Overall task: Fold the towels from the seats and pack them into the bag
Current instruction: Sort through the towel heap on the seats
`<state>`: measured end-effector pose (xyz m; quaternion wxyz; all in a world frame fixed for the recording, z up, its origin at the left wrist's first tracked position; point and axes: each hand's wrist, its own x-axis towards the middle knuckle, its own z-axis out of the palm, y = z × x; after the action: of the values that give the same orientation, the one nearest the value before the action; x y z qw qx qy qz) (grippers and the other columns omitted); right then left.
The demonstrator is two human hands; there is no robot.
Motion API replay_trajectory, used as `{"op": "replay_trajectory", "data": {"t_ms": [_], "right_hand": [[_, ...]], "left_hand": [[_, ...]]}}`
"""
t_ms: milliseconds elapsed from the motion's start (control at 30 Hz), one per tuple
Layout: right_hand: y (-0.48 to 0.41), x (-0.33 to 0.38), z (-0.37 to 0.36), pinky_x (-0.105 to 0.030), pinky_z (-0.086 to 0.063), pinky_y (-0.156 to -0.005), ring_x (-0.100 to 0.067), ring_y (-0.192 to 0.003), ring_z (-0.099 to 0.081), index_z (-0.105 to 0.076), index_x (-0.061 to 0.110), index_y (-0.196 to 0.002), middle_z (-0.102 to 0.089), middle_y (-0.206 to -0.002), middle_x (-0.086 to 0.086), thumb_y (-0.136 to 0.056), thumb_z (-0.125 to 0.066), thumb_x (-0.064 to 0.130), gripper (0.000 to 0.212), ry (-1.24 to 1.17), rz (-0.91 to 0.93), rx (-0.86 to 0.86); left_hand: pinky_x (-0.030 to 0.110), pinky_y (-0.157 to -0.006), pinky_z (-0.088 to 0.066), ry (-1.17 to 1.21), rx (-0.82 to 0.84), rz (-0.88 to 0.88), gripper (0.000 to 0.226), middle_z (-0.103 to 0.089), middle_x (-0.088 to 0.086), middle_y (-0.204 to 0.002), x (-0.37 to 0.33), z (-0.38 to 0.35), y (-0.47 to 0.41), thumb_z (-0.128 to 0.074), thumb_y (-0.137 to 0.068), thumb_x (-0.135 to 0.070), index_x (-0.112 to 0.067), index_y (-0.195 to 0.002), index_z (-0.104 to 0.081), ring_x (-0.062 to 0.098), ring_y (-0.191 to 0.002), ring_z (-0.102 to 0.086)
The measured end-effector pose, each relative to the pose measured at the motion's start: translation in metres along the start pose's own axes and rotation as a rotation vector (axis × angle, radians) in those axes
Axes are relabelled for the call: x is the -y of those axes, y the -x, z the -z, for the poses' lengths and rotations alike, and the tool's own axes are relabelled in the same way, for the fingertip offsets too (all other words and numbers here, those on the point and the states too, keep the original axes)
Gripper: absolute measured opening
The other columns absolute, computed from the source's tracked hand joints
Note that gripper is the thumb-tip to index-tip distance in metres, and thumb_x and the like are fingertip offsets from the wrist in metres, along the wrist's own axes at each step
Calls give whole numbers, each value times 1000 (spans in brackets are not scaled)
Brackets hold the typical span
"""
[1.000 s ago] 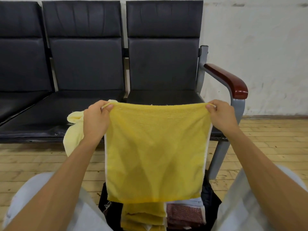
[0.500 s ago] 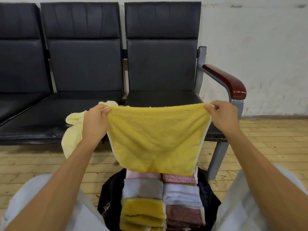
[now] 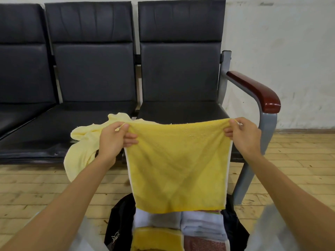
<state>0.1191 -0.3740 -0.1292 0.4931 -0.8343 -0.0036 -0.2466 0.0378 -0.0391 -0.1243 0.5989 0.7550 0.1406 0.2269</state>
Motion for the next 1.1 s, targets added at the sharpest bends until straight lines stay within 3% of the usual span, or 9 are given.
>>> {"op": "replay_trajectory", "data": {"t_ms": [233,333,467,633,767,867,1100], "right_hand": [[-58,-9,-35,-46,-56,-87,-21,-83,-69,-63,17,-99,-70,-83,-2,-102,-47,28,20,-45,-59,-46],[-86,-16,-59,-50,-55,-87,-27,-89,-67,-64,19,-99,-69,-91,-6,-99,-46,29,20,-53,-141,9],[-127,-21,-86,-50,-56,-87,-27,-92,-68,-65,27,-84,-70,-92,-6,-93,-53,32,16,-188,-247,21],[-154,-7,-96,-42,-55,-91,-23,-97,-67,-67,24,-87,-70,-99,-5,-95,-59,36,16,-445,-362,43],[-148,4,-84,-31,-55,-83,-15,-93,-64,-69,14,-95,-67,-96,-1,-96,-60,32,21,-535,-362,43],[-130,-1,-72,-36,-58,-86,-21,-95,-67,-68,10,-104,-69,-101,-7,-92,-67,20,16,-510,-395,107],[-85,-5,-30,-34,-60,-76,-27,-87,-71,-67,8,-91,-70,-100,-15,-91,-63,6,5,-346,-386,158]], "left_hand": [[28,-78,-58,-7,21,3,23,-73,9,-90,-3,-37,-65,-43,-103,-20,-7,-112,-59,14,-81,-73],[21,-75,-56,-46,33,-1,23,-72,7,-94,4,-50,-93,-42,-104,-19,-7,-115,-58,11,-86,-71],[30,-89,-55,-25,29,-8,21,-70,9,-101,7,-62,-127,-42,-103,-18,-7,-113,-57,13,-94,-69],[36,-96,-52,22,-10,-58,12,-67,5,-108,-6,-68,-158,-48,-101,-20,-20,-99,-59,15,-103,-66],[33,-95,-52,102,-17,1,10,-66,9,-112,-3,-62,-147,-51,-98,-19,-19,-98,-61,19,-108,-64],[34,-97,-52,169,-17,76,10,-66,10,-111,7,-53,-125,-54,-96,-12,-14,-100,-63,18,-106,-65],[31,-88,-55,222,-26,146,13,-72,13,-99,8,-28,-57,-54,-96,-10,-9,-94,-68,22,-91,-72]]}}
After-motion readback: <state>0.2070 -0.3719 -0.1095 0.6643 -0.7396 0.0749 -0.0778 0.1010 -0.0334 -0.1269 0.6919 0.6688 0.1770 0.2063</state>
